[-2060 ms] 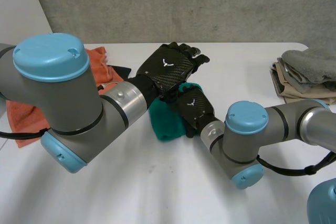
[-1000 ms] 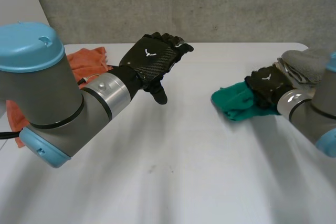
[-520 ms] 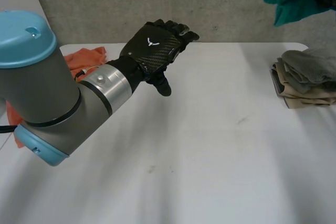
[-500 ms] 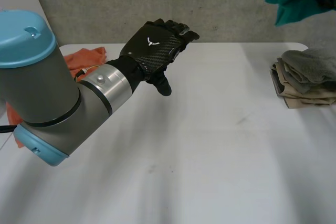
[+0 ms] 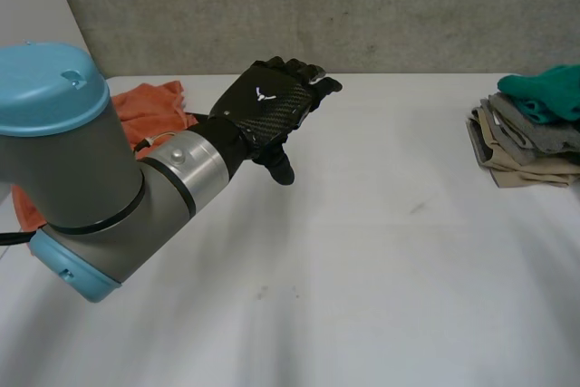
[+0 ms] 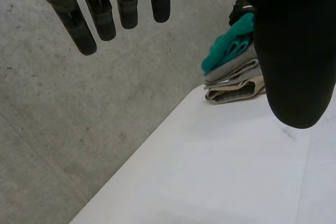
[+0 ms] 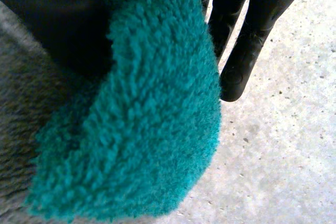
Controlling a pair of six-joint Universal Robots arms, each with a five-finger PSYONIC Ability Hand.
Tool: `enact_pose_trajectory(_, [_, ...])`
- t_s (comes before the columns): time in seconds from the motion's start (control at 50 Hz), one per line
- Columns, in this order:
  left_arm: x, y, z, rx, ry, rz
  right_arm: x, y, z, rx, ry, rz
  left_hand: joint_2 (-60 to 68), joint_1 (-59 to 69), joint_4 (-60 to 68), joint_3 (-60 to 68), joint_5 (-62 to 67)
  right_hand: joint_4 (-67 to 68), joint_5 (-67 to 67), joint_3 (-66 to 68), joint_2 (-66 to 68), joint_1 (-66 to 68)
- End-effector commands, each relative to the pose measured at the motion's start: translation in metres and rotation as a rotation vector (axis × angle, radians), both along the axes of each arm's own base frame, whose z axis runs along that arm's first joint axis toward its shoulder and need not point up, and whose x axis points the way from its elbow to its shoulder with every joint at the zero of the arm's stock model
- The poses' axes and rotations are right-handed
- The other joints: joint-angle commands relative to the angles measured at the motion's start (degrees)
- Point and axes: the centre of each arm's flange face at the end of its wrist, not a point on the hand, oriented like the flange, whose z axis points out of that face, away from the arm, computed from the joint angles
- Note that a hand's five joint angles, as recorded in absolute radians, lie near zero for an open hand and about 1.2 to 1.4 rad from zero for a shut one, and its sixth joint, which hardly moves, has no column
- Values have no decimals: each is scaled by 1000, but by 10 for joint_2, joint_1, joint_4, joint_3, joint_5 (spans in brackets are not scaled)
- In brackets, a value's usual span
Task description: Fold the laundry.
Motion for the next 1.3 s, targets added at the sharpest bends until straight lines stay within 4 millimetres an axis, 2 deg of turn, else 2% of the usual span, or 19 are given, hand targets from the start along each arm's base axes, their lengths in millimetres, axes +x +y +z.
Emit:
enact_pose_trajectory(0.02, [0,2,2,-3,4,-2,-4,5,20,-6,-2,-10,11,20,14,8,3,118,139,129,126,251])
enact_pose_trajectory(0.1, [-1,4,3,-4,4,-7,-5,8,18,46,-23,-31,11,20,14,8,3,102,123,113,110,235])
enact_pose_trajectory(0.12, [-2,6,3,-5,5,-13,-5,11,14,93,-37,-51,10,18,12,6,1,-242,-220,-230,-233,-108])
enact_pose_trajectory(0.16, [-3,8,3,-5,5,-18,-5,16,14,145,-57,-68,10,18,12,6,1,-582,-561,-571,-574,-449])
enact_pose_trajectory(0.34, [-4,11,5,-11,8,-26,-32,65,50,344,-15,-226,8,16,10,4,0,-582,-561,-571,-574,-449])
enact_pose_trajectory(0.4, [-4,11,7,-13,11,-24,-52,80,58,423,8,-363,8,16,10,4,0,-582,-561,-571,-574,-449])
enact_pose_trajectory(0.46, [-4,12,10,-21,17,-24,-100,92,75,460,81,-647,8,16,10,4,0,-582,-561,-571,-574,-449])
enact_pose_trajectory(0.52, [-2,11,14,-29,22,-19,-119,93,91,429,165,-783,8,16,10,4,0,-582,-561,-571,-574,-449])
enact_pose_trajectory(0.58, [1,7,18,-44,32,5,-127,83,126,267,244,-874,10,18,12,6,1,-582,-561,-571,-574,-449])
enact_pose_trajectory(0.68, [11,-7,31,-90,64,125,-86,75,172,-31,130,-774,18,26,20,14,10,-582,-561,-571,-574,-449])
enact_pose_trajectory(0.72, [32,-33,35,-106,81,283,-41,90,197,-170,31,-623,33,42,35,30,25,-582,-561,-571,-574,-449])
enact_pose_trajectory(0.76, [43,-46,37,-109,84,351,-11,98,202,-213,-2,-503,32,40,34,28,23,-582,-561,-571,-574,-449])
enact_pose_trajectory(0.84, [73,-78,36,-120,81,483,62,120,186,-212,-37,-198,25,33,27,21,16,-582,-561,-571,-574,-449])
enact_pose_trajectory(0.88, [96,-106,30,-135,68,562,126,146,155,-146,-15,31,20,28,22,16,11,-582,-561,-571,-574,-449])
enact_pose_trajectory(0.92, [112,-128,17,-138,39,613,165,168,133,-80,12,157,18,26,20,14,10,-582,-561,-571,-574,-449])
enact_pose_trajectory(0.98, [138,-161,-8,-139,-36,676,191,189,101,45,51,220,18,26,20,14,10,-582,-561,-571,-574,-449])
enact_pose_trajectory(1.1, [186,-214,-68,-161,-249,710,215,219,39,349,188,250,18,26,20,14,10,-582,-561,-571,-574,-449])
enact_pose_trajectory(1.22, [199,-248,-122,-162,-321,604,215,228,21,414,281,210,18,26,20,14,10,-582,-561,-571,-574,-449])
enact_pose_trajectory(1.3, [220,-275,-151,-146,-338,666,213,232,13,443,290,200,32,40,34,28,23,-582,-561,-571,-574,-449])
